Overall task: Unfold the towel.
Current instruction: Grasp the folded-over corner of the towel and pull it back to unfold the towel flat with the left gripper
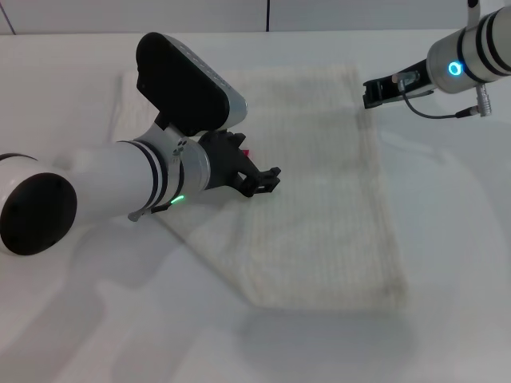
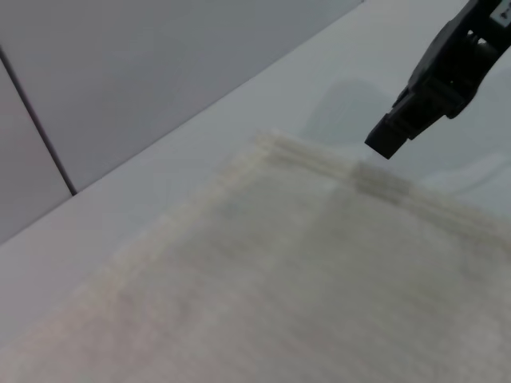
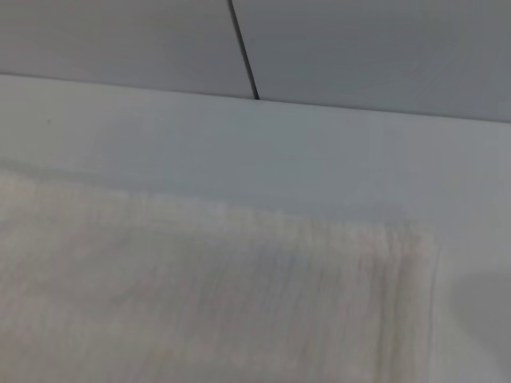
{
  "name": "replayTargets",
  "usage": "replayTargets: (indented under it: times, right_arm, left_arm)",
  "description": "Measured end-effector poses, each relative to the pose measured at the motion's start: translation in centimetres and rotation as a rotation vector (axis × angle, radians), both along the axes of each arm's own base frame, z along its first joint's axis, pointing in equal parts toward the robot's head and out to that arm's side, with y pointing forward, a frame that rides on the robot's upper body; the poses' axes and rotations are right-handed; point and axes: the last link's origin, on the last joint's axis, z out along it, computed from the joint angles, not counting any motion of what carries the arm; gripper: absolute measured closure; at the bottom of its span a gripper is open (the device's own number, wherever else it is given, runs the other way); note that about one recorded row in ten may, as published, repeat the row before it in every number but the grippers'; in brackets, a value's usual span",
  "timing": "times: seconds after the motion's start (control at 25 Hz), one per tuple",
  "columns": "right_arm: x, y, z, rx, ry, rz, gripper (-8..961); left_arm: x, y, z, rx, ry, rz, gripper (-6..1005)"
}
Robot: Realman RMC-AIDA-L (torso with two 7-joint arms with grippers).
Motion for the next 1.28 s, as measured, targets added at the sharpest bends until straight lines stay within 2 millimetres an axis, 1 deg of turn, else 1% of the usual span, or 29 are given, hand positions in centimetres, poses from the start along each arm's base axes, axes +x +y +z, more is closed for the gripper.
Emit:
replayTargets:
  times: [0.16, 0.52, 0.76, 0.92, 1.16, 1.24, 1.28]
  right_arm:
    - [-0.1, 0.1, -0.3, -0.009, -0.004, 0.004, 943]
    - [-0.5, 0.1, -0.9, -0.026, -0.009, 0.012, 941]
    - [-0.4, 0.1, -1.5, -0.036, -0.019, 0.008, 939]
    - [-0.3, 0.1, -2.3, -0.054, -0.042, 0.008, 938]
    - [-0.3, 0.1, -2.7, -0.061, -0.053, 0.01, 937]
    - [-0.3, 0.1, -2.8, -0.062, -0.055, 0.011, 936]
    - [-0.3, 0.1, -2.8, -0.062, -0.055, 0.011, 936]
  left_arm:
    - [-0.5, 0.3, -0.3, -0.001, 0.012, 0.01, 243]
    - [-0.9, 0.4, -0.3, -0.004, 0.016, 0.033, 245]
    - [-0.5, 0.6, -0.4, -0.04, 0.046, 0.039, 348]
    - [-0.3, 0.7, -0.4, -0.044, 0.054, 0.032, 417]
    - [-0.1, 0.7, -0.3, -0.042, 0.05, 0.029, 644]
    - [-0.1, 0.7, -0.3, -0.042, 0.05, 0.028, 902]
    - [-0.1, 0.7, -0.3, -0.042, 0.05, 0.028, 916]
